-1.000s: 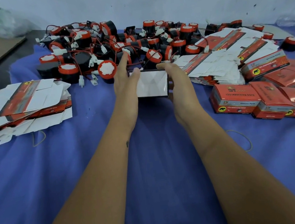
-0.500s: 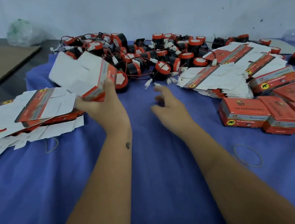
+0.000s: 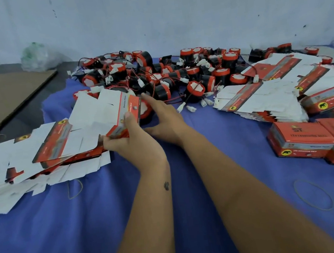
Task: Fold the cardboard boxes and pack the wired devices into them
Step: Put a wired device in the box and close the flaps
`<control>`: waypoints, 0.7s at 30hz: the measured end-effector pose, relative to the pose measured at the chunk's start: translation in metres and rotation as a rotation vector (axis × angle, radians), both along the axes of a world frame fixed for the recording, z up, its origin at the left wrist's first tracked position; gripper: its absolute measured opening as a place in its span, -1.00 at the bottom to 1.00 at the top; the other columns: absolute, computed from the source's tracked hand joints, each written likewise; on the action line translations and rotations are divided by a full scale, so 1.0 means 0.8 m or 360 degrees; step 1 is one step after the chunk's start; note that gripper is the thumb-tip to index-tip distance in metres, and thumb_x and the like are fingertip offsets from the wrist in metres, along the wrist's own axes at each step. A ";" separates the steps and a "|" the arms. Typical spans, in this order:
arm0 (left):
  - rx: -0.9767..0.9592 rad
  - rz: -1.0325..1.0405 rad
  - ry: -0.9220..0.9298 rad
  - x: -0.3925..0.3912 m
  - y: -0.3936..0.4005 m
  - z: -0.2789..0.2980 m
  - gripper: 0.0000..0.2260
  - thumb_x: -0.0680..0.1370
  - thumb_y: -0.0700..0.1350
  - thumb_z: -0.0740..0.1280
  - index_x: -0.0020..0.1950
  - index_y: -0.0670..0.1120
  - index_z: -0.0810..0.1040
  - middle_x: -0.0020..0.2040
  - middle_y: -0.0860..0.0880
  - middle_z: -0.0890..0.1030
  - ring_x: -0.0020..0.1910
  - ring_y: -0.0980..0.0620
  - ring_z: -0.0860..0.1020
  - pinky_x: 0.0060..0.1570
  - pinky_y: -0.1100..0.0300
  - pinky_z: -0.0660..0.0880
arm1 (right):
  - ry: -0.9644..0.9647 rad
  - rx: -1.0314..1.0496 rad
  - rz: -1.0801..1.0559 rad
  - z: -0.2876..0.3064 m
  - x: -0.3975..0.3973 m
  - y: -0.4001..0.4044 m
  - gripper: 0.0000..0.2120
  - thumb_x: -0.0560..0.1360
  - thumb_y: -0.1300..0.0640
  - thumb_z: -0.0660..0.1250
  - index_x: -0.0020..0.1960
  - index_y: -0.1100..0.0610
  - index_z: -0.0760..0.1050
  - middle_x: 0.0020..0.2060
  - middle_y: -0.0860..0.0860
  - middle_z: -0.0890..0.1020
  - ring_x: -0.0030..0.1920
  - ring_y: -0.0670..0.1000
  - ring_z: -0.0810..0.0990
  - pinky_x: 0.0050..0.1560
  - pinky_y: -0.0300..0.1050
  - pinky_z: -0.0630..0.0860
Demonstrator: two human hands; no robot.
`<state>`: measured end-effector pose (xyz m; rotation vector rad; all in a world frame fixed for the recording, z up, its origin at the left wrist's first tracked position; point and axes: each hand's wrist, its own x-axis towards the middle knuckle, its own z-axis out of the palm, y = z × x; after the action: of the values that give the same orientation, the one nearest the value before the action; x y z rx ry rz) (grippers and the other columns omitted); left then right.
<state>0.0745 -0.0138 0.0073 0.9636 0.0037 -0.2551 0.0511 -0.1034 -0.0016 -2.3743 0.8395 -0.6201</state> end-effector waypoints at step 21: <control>0.0554 -0.0394 -0.0575 -0.004 -0.001 -0.020 -0.59 0.44 -0.03 0.51 0.14 -0.09 0.38 -0.07 0.11 0.57 -0.24 0.41 0.55 -0.27 0.43 0.47 | -0.1169 -0.0069 -0.0561 -0.003 -0.096 0.081 -0.49 0.38 0.12 0.52 0.22 -0.06 0.36 0.11 -0.23 0.43 0.14 -0.22 0.45 0.13 -0.35 0.42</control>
<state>0.0714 -0.0145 -0.0083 1.3487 -0.4160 -0.3106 -0.0258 -0.0385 -0.0041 -1.8010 0.8897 -1.5359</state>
